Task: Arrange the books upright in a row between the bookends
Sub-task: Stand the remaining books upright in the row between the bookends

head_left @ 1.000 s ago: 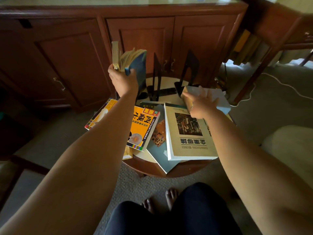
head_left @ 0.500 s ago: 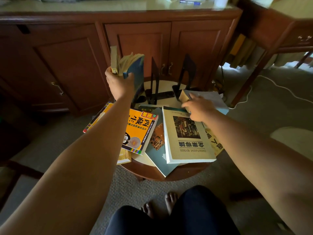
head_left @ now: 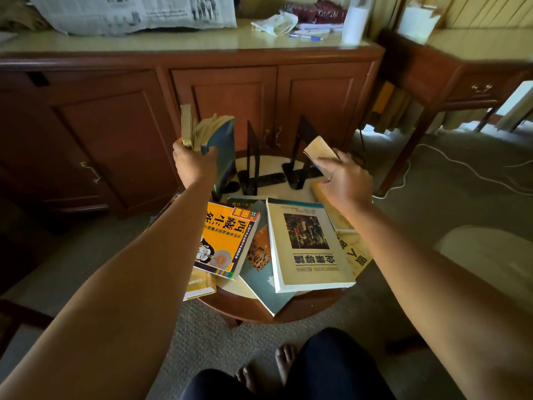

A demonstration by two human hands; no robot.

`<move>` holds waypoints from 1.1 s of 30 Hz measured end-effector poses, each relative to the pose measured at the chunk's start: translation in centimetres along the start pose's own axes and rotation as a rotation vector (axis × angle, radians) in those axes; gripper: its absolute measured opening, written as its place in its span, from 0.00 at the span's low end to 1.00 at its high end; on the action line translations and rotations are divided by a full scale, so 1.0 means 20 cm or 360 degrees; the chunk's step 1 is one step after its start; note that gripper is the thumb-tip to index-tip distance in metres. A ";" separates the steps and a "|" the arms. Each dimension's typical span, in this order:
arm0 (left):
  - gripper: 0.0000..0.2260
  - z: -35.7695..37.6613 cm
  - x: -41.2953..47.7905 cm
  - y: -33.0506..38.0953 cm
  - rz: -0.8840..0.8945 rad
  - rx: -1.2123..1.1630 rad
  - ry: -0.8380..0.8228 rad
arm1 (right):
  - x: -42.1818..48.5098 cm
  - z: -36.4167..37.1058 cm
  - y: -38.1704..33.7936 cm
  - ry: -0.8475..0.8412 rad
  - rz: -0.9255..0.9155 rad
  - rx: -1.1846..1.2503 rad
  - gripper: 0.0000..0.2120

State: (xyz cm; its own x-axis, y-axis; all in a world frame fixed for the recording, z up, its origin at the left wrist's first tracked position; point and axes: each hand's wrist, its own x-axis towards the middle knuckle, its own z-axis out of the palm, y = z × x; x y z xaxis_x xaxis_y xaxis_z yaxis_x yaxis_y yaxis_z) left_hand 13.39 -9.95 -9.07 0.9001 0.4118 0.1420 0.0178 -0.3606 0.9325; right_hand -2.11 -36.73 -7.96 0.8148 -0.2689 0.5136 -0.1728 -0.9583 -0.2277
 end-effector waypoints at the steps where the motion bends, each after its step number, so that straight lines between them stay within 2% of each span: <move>1: 0.22 0.00 0.00 0.00 -0.0005 0.0002 0.0000 | 0.01 -0.03 -0.01 0.0058 0.0009 0.0031 0.25; 4: 0.23 -0.02 -0.01 0.01 -0.0038 -0.0021 -0.0027 | 0.02 -0.13 -0.06 0.0286 0.0097 0.0238 0.26; 7: 0.23 -0.03 0.01 0.03 -0.0086 -0.0038 -0.0053 | 0.02 -0.26 -0.18 0.0456 0.0243 0.0650 0.28; 9: 0.21 -0.05 0.01 0.03 -0.0090 -0.0027 -0.0086 | 0.02 -0.34 -0.28 0.0451 0.0352 0.0948 0.30; 15: 0.20 -0.07 0.03 0.02 -0.0059 0.0038 -0.0169 | 0.03 -0.43 -0.58 0.0443 0.0280 0.1413 0.30; 19: 0.19 -0.08 0.03 0.02 -0.0048 0.0042 -0.0202 | 0.06 -0.33 -0.72 0.0398 0.0239 0.1424 0.29; 27: 0.19 -0.08 0.05 -0.01 0.0002 0.0068 -0.0194 | 0.19 0.10 -0.94 0.0268 0.0174 0.1308 0.29; 33: 0.24 -0.10 0.10 -0.05 0.0078 0.0113 -0.0212 | 0.32 0.34 -1.01 0.0016 0.0175 0.1318 0.32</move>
State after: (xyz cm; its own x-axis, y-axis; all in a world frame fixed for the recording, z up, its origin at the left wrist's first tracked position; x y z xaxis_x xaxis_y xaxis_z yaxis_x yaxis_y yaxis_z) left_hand 14.28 -7.06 -8.94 0.9503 0.2796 0.1370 -0.0009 -0.4374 0.8993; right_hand 10.31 -18.51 -5.77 0.8113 -0.3616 0.4594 0.2147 -0.5466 -0.8094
